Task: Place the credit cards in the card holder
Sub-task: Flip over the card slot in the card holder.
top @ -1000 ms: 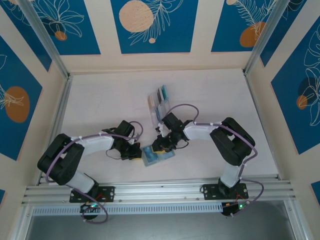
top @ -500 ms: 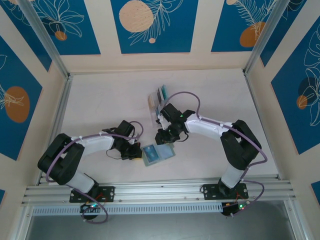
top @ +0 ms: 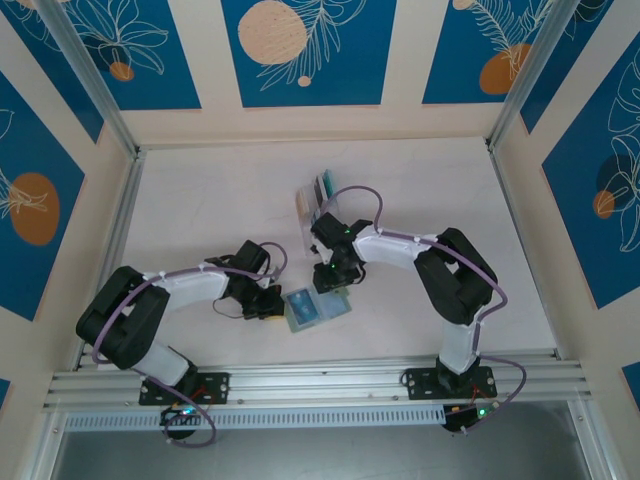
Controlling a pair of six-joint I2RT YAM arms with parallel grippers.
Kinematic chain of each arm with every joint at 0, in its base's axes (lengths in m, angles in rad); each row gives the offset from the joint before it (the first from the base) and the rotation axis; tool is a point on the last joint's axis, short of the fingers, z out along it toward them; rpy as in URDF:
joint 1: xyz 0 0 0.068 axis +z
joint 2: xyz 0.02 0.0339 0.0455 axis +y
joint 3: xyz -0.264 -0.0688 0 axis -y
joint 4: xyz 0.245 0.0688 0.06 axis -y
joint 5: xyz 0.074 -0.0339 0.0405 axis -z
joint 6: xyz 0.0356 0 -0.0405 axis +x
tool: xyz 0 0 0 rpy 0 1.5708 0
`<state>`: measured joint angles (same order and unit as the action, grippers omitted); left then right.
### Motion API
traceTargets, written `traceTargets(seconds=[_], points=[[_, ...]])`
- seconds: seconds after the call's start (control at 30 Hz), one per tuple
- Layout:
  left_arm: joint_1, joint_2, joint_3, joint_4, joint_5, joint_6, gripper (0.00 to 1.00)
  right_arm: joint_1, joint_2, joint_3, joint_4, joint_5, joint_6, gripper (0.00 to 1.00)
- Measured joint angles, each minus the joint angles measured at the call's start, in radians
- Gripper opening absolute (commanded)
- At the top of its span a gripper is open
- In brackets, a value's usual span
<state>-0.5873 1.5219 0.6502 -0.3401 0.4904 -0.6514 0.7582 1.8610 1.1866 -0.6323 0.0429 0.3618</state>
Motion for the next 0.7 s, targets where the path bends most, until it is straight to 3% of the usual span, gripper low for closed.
traceTargets(seconds=[0.13, 0.33, 0.57, 0.7], points=[[0.0, 0.006, 0.006, -0.004, 0.003, 0.005, 0.02, 0.035, 0.0, 0.001, 0.003, 0.065, 0.01, 0.38], [0.0, 0.007, 0.01, -0.009, 0.003, 0.007, 0.02, 0.051, -0.005, -0.017, 0.023, 0.123, 0.053, 0.18], [0.0, 0.015, 0.017, -0.015, 0.003, 0.007, 0.02, 0.056, -0.034, -0.058, 0.082, 0.107, 0.102, 0.0], [-0.001, 0.021, 0.023, -0.021, 0.006, 0.007, 0.02, 0.053, -0.045, -0.072, 0.098, 0.093, 0.104, 0.0]])
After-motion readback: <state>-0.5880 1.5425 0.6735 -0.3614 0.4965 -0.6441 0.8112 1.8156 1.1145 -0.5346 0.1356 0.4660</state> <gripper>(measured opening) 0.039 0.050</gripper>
